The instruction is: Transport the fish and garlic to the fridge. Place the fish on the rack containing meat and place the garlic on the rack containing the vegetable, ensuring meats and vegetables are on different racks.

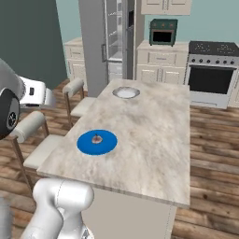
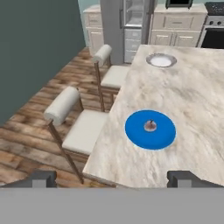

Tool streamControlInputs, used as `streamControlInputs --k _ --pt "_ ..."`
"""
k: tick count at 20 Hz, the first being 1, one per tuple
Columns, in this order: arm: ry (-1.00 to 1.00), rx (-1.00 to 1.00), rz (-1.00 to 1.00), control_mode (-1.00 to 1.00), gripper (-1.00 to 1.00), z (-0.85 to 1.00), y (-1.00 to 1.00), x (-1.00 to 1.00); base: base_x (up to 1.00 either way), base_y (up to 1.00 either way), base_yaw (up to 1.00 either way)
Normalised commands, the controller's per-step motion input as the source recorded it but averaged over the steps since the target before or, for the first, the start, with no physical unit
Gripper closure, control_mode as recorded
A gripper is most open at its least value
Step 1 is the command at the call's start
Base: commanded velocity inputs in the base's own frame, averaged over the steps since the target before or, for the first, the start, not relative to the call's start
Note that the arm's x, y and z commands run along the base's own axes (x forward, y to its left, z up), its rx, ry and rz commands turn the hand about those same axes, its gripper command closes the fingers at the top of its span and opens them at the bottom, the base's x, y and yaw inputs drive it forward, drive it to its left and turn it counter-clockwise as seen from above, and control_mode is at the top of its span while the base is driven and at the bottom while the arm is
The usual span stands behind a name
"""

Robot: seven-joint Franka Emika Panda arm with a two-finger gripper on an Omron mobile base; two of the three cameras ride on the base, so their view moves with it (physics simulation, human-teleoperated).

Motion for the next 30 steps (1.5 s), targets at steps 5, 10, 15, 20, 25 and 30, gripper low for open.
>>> streamControlInputs --k 5,10,15,20,25,30 --pt "0.34 -0.03 -0.1 -1.0 -1.0 -0.41 0.0 0.43 0.0 0.0 0.0" --pt "0.02 0.0 -0.05 -1.0 -1.0 -0.53 -0.08 0.14 0.0 0.0 0.0" --pt "0.03 0.0 -0.01 -1.0 -1.0 -0.49 -0.18 0.23 0.0 0.0 0.0" --pt "0.1 0.0 0.0 -1.0 -1.0 -0.47 -0.33 0.2 0.0 0.0 0.0" --pt "0.05 -0.01 0.0 -1.0 -1.0 -0.49 -0.22 0.24 0.0 0.0 0.0" --pt "0.0 -0.02 0.0 -1.0 -1.0 -0.44 -0.11 0.28 0.0 0.0 0.0"
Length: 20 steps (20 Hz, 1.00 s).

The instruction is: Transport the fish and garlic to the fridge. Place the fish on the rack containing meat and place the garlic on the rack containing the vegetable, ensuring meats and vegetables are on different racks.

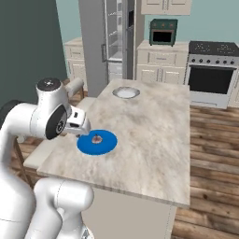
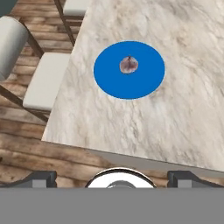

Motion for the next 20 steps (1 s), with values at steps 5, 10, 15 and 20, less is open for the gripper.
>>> streamControlInputs --k 5,10,15,20 --pt "0.01 -0.01 0.0 -1.0 -1.0 -0.48 -0.06 0.46 0.0 0.0 0.0" --pt "0.05 0.0 0.0 -1.0 -1.0 -0.45 -0.01 0.48 0.0 0.0 0.0" --pt "0.0 -0.03 0.0 -1.0 -1.0 -0.29 0.0 0.34 0.0 0.0 0.0" --pt "0.0 -0.03 0.0 -1.0 -1.0 -0.26 0.0 0.42 0.0 0.0 0.0"
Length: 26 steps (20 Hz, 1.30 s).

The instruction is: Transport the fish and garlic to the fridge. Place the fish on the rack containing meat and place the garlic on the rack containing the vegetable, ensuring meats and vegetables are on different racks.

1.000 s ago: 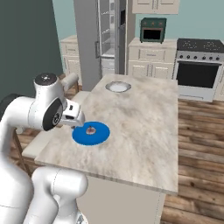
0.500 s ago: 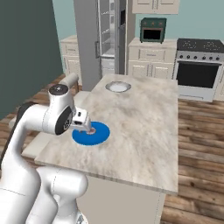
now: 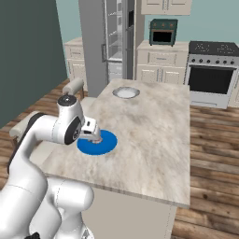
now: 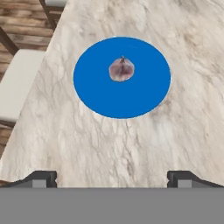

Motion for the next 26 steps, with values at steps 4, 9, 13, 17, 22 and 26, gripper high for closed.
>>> streamControlInputs --k 4,9,13,17,22,26 --pt "0.0 -0.02 0.0 -1.0 -1.0 -0.33 0.0 0.44 0.0 0.0 0.0" --pt "0.0 -0.01 0.0 -1.0 -1.0 -0.32 0.0 0.46 0.0 0.0 0.0" --pt "0.0 0.0 0.0 -1.0 -1.0 -0.29 0.0 0.39 0.0 0.0 0.0" --pt "0.0 0.0 0.0 -1.0 -1.0 -0.3 0.0 0.39 0.0 0.0 0.0" --pt "0.05 0.0 0.0 -1.0 -1.0 -0.27 0.0 0.34 0.0 0.0 0.0" --pt "0.06 0.0 0.0 -1.0 -1.0 -0.25 0.0 0.34 0.0 0.0 0.0"
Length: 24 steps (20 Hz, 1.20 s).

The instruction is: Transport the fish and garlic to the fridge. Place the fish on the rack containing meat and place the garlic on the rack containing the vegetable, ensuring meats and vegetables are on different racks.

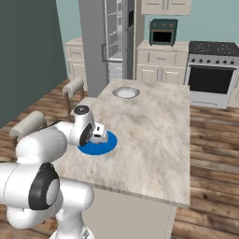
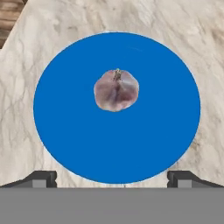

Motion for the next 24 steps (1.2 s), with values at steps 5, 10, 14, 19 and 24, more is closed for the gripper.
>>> streamControlInputs --k 5,10,14,19,24 --pt "0.04 0.0 0.0 -1.0 -1.0 -0.18 0.0 0.32 0.0 0.0 0.0" --pt "0.1 0.0 0.0 -1.0 -1.0 -0.23 0.0 0.38 0.0 0.0 0.0" --pt "0.09 0.0 0.0 -1.0 -1.0 -0.23 0.0 0.33 0.0 0.0 0.0" --pt "0.03 0.0 0.0 -1.0 -1.0 -0.21 0.0 0.3 0.0 0.0 0.0" --pt "0.02 0.0 0.0 -1.0 -1.0 -0.24 0.0 0.25 0.0 0.0 0.0"
